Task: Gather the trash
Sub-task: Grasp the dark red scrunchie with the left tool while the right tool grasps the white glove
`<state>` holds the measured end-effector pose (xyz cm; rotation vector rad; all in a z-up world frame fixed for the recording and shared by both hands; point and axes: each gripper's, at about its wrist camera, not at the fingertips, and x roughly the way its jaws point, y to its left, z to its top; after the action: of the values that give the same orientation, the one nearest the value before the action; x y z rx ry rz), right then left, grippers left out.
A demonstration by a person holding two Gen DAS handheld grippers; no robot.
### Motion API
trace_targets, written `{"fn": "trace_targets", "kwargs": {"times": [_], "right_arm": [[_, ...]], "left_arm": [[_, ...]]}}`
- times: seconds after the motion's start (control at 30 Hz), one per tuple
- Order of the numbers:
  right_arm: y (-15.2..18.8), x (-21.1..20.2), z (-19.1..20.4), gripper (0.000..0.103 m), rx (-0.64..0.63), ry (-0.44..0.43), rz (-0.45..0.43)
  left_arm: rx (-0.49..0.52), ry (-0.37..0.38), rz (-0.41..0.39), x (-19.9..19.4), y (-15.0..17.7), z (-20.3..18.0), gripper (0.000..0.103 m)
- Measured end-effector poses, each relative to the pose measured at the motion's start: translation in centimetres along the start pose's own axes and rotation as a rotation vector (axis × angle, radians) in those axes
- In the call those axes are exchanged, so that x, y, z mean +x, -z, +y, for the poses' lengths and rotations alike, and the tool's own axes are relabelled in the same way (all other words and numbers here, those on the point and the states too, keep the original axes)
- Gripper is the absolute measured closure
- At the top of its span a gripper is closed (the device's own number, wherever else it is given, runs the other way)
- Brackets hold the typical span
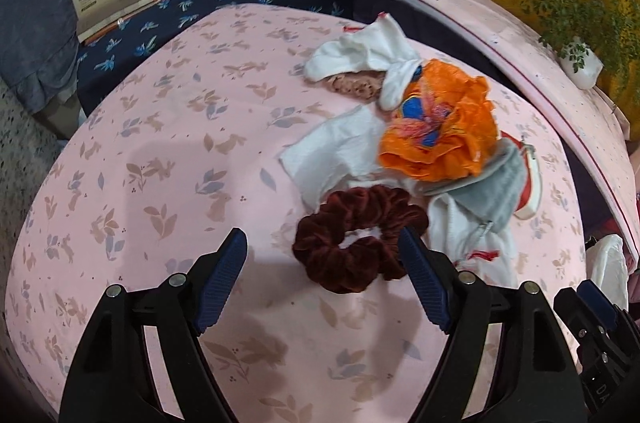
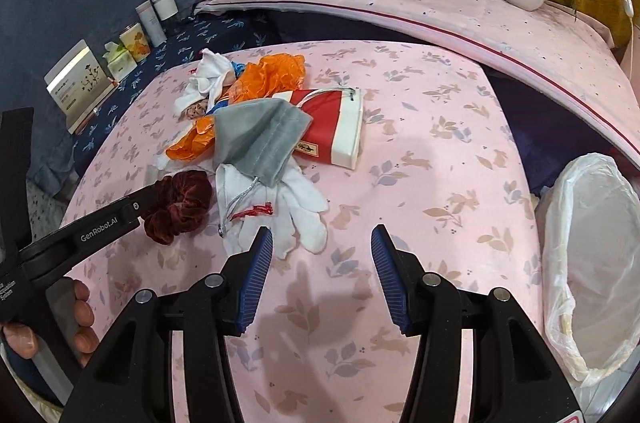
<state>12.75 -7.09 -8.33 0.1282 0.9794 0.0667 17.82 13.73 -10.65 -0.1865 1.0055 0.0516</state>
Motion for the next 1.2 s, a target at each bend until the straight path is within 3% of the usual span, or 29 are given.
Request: {"fn": "trace_targets", "kwargs": {"times": [0.33, 0.47, 0.53, 0.63, 0.67, 0.8, 0.83, 1.2], "right_arm": [[-0.7, 4.3, 2.0, 0.053, -0.032, 0.007, 0.047], [-0.7, 5.8, 2.1, 0.055, -0.034, 0.015, 0.068], [-0.5, 6.4, 2.2, 0.063, -0.038, 0.022, 0.081], [-0.1, 7.0, 2.1, 0.070, -0.048, 0.024, 0.094], [0.0, 6.9, 2.3, 0.071, -0.058, 0.026, 0.088], [0.3, 6.7, 2.5, 0.092, -0.081, 0.014, 0.098], [0.4, 6.5, 2.4, 0.092, -0.080, 0.012, 0.097], [0.1, -0.1, 1.0, 0.094, -0.059, -0.022, -0.029]], "left_arm": [[-0.003, 0.012, 0.057, 3.0, -0.3, 0.0, 0.032], [0.002, 0.027, 0.081, 3.8, -0.4, -0.3, 0.041], [0.013, 0.029, 0.075, 3.9, -0.4, -0.5, 0.047], [0.039, 0.037, 0.078, 3.8, -0.2, -1.0, 0.062], [0.046, 0.039, 0.079, 3.7, -0.1, -1.2, 0.068], [0.045, 0.043, 0.084, 3.2, 0.4, -1.5, 0.085], [0.045, 0.050, 0.088, 3.0, 0.5, -1.6, 0.087], [0.094, 0.105, 0.039, -1.8, 1.6, -3.8, 0.090]]}}
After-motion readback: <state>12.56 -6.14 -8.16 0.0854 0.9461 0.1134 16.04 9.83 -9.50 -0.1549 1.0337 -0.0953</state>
